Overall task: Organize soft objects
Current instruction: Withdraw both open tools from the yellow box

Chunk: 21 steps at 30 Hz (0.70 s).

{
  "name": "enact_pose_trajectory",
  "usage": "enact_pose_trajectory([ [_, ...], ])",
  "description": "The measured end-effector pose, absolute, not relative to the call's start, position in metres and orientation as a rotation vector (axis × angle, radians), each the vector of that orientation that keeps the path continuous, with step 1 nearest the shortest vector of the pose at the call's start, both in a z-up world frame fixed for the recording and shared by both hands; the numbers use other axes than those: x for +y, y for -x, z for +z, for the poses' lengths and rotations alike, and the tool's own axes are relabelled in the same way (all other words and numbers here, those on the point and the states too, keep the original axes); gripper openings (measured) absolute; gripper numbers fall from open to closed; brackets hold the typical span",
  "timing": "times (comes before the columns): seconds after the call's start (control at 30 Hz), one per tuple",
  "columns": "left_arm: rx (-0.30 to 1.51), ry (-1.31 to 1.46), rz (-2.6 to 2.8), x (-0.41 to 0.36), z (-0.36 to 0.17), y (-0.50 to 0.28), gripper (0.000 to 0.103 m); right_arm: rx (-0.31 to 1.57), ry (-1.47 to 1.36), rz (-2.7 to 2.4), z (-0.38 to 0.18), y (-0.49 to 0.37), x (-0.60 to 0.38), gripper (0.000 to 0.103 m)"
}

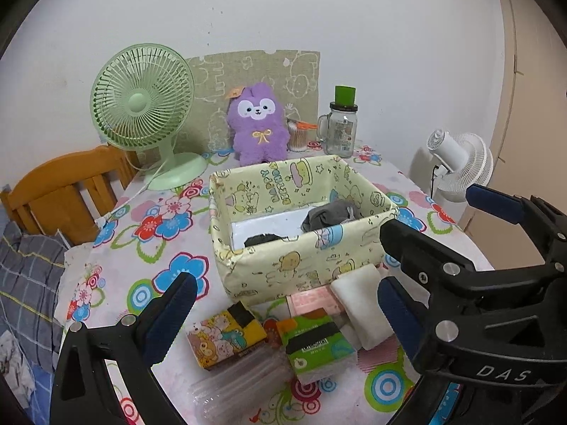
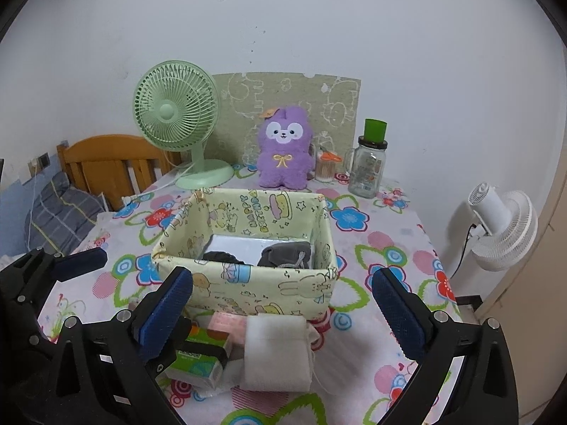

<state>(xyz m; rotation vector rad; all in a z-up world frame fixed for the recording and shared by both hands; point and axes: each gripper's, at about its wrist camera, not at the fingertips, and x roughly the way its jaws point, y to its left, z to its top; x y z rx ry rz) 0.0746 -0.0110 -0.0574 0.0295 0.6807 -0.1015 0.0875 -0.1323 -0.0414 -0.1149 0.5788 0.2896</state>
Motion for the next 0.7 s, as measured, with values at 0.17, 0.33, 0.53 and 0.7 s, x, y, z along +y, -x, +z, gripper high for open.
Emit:
enact_pose_trajectory([
  [0.17,0.685,-0.020,-0.106,-0.013,-0.064,-0.068,0.103,0.583,0.121,0.286,-0.046,-0.080,-0.133,0.102],
  [0.33,0.690,-0.024,-0.104,-0.015,-0.070,-0.064,0.103,0.591,0.118,0.290,-0.053,-0.077,-0.134,0.102],
  [0.53,0.697,-0.023,-0.108,-0.015,-0.075,-0.062,0.103,0.607,0.091,0.304,-0.061,-0.075,-0.137,0.102],
  [0.7,0.702,-0.020,-0.112,-0.015,-0.080,-0.060,0.103,0.611,0.087,0.306,-0.067,-0.073,-0.138,0.102],
])
